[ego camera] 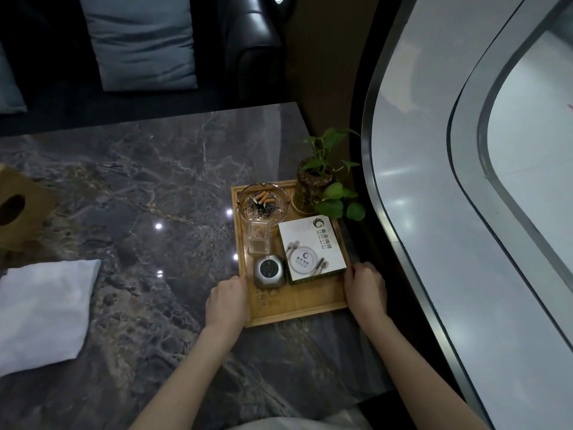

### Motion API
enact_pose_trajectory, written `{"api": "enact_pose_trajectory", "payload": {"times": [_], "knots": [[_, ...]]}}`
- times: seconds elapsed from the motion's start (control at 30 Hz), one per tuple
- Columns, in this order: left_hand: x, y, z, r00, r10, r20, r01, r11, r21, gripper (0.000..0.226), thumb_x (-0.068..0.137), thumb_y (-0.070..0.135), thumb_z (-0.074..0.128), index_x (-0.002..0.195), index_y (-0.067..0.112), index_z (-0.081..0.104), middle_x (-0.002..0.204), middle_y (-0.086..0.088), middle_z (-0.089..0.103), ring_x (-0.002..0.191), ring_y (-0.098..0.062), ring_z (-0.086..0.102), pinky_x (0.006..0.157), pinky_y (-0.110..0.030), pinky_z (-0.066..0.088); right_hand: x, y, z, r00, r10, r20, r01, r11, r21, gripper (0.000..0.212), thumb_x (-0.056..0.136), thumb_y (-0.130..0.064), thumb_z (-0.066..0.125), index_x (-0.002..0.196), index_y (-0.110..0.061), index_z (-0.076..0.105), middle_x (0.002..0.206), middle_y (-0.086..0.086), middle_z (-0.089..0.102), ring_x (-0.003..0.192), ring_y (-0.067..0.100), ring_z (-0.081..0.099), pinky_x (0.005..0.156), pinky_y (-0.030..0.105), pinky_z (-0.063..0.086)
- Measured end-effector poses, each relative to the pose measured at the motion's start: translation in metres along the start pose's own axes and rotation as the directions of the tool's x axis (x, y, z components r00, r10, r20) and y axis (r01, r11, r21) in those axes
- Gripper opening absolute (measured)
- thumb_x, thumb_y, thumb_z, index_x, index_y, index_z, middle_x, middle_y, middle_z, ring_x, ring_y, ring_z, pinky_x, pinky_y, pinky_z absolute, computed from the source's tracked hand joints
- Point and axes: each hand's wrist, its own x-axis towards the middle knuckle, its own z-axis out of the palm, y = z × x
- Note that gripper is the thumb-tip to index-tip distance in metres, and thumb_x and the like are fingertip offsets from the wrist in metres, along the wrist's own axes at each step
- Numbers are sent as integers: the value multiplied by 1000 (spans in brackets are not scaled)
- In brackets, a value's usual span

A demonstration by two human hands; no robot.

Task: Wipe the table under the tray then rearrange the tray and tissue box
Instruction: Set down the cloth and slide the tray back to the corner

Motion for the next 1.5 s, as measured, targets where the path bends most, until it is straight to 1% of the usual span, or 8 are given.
{"api": "enact_pose_trajectory", "payload": {"times": [0.17,0.27,0.37,0.47,0.6,0.9,1.23,1.5], "knots": [[-36,2,5,989,20,-143,-46,983,-180,9,91,16,48,91,7,49,91,-15,58,74,-28,58,60,-36,44,-40,2,7,993,-51,-105,62,993,104,28,91,-7,47,118,-2,54,116,19,58,106,30,51,88,40,47],[-61,0,22,970,109,-219,-145,977,-156,42,85,21,57,120,0,45,122,-21,51,108,-35,54,89,-42,47,-68,10,18,981,-166,-101,172,983,58,38,92,-12,49,128,-4,48,133,17,51,124,32,45,106,43,37],[-79,1,35,975,169,-147,-177,983,-49,68,92,47,22,143,3,10,152,-13,11,140,-28,13,116,-34,1,-88,19,31,961,-263,81,265,964,-5,55,97,-34,30,146,-15,12,155,3,10,144,15,2,117,34,-2],[-83,4,45,980,181,-87,-181,983,9,73,89,55,1,141,3,3,151,-13,4,140,-28,7,113,-32,-7,-96,28,41,948,-277,159,289,955,-60,63,92,-52,9,140,-23,-20,151,-5,-20,137,5,-23,113,30,-14],[-77,4,54,986,157,-53,-158,987,0,78,82,62,-9,141,11,-11,151,-6,-16,140,-20,-15,114,-39,-7,-95,28,43,951,-261,163,280,954,-103,66,87,-57,0,137,-22,-25,148,-6,-25,137,7,-26,114,31,-13],[-48,20,46,991,133,-5,-133,991,-24,77,75,63,-18,138,18,-24,145,1,-33,134,-13,-31,110,-39,-19,-56,21,38,947,-268,177,290,950,-113,65,90,-53,5,136,-19,-27,149,-1,-24,138,11,-25,113,30,-15],[-20,35,45,992,128,-11,-129,988,-85,70,77,61,-12,131,24,-36,140,7,-43,132,-10,-35,111,-39,-17,-24,15,33,946,-265,187,287,952,-102,64,94,-48,14,135,-18,-25,148,-2,-25,138,11,-23,113,30,-15],[-7,45,45,990,133,-36,-136,987,-91,70,82,57,-4,136,20,-27,148,0,-29,135,-12,-29,111,-38,-15,-4,12,30,948,-258,184,276,958,-81,64,94,-50,14,136,-20,-24,147,-4,-25,136,9,-26,111,28,-16]]}}
